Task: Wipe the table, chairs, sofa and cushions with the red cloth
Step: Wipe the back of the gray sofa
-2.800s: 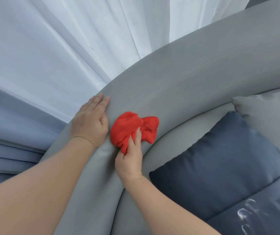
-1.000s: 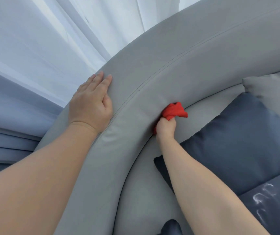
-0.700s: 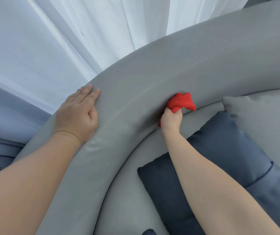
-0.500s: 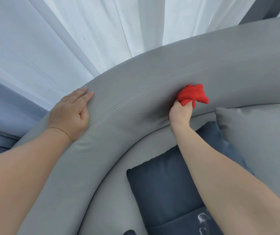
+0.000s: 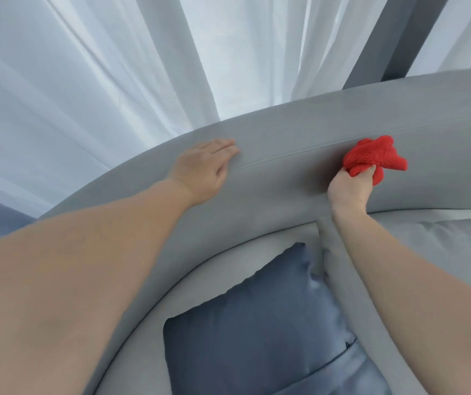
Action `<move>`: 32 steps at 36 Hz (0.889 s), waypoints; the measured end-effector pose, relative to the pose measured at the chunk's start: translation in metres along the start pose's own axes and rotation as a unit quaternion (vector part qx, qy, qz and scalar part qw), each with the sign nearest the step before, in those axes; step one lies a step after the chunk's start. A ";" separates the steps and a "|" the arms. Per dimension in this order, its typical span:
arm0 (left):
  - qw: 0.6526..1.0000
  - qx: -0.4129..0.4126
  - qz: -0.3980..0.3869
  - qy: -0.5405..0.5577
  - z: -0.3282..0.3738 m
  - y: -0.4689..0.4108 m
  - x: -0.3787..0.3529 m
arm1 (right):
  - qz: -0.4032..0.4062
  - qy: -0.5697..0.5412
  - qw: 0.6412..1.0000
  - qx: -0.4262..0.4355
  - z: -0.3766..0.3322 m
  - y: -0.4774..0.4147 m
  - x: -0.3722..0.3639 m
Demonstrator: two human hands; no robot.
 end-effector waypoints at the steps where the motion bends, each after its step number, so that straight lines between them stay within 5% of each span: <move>1: 1.000 -0.012 -0.005 0.003 0.005 -0.012 -0.008 | 0.007 0.000 1.000 0.003 0.000 -0.011 0.004; 6: 0.999 -0.025 -0.006 0.028 0.006 -0.045 -0.026 | 0.062 -0.025 0.998 0.010 -0.001 -0.065 0.021; 11: 0.997 -0.017 0.004 0.073 0.004 -0.045 -0.032 | 0.115 -0.100 0.984 -0.094 0.006 -0.089 0.018; 15: 0.995 -0.008 0.018 0.098 0.005 -0.045 -0.035 | 0.127 -0.137 0.973 -0.135 0.007 -0.068 0.001; 19: 0.995 -0.009 0.026 0.099 0.004 -0.045 -0.036 | 0.123 -0.152 0.977 -0.082 -0.013 -0.009 -0.018; 26: 0.994 -0.013 0.011 0.112 0.000 -0.047 -0.035 | -0.009 -0.141 0.990 0.012 -0.022 0.128 -0.054; 32: 0.992 -0.038 -0.035 0.115 -0.002 -0.052 -0.036 | -0.126 -0.135 0.979 -0.083 0.004 0.241 -0.082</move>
Point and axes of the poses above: each hand's wrist, its own y-axis away from the middle knuckle, its own x-axis out of the back of the hand, z = x × y, the point moved 5 cm from there along -y, towards the middle knuckle, and after that the axes turned 15 degrees about z, right-handed, at the moved point
